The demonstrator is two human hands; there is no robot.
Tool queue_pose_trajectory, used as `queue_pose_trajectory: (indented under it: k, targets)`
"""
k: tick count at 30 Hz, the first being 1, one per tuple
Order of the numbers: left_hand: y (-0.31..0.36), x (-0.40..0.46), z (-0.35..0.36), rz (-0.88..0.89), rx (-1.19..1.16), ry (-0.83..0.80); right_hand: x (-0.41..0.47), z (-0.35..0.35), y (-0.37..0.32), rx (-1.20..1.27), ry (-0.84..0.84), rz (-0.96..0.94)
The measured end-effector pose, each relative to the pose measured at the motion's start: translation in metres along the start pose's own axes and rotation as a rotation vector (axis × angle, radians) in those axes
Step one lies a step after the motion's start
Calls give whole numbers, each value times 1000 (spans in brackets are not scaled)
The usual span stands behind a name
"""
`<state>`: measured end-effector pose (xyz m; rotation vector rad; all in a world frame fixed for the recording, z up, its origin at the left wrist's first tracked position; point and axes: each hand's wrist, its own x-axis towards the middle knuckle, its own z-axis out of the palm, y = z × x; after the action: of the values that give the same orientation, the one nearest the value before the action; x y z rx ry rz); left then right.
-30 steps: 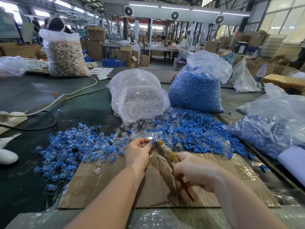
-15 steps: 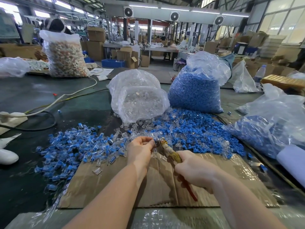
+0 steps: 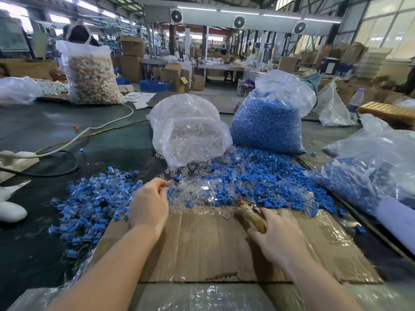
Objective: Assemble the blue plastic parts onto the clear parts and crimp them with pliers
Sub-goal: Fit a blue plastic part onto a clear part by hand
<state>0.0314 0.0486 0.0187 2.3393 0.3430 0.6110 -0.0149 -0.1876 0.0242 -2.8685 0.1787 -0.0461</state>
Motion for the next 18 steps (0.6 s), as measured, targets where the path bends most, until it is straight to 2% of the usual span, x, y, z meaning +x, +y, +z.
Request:
queue_pose_trajectory:
  k: [2, 5, 11, 13, 15, 18]
  targets:
    - [-16, 8, -8, 66, 220, 71, 1, 4, 8, -87, -4, 35]
    - [-34, 15, -16, 87, 423, 69, 0, 9, 12, -149, -18, 40]
    - [-36, 20, -17, 62, 548, 46, 1, 7, 18, -175, -43, 44]
    - [-29, 17, -13, 95, 476, 58, 7, 1, 21, -120, 8, 40]
    - [-18, 10, -4, 162, 298, 42, 18, -4, 27, -80, 104, 17]
    - [3, -10, 15, 256, 25, -77, 37, -8, 35, -29, 159, 26]
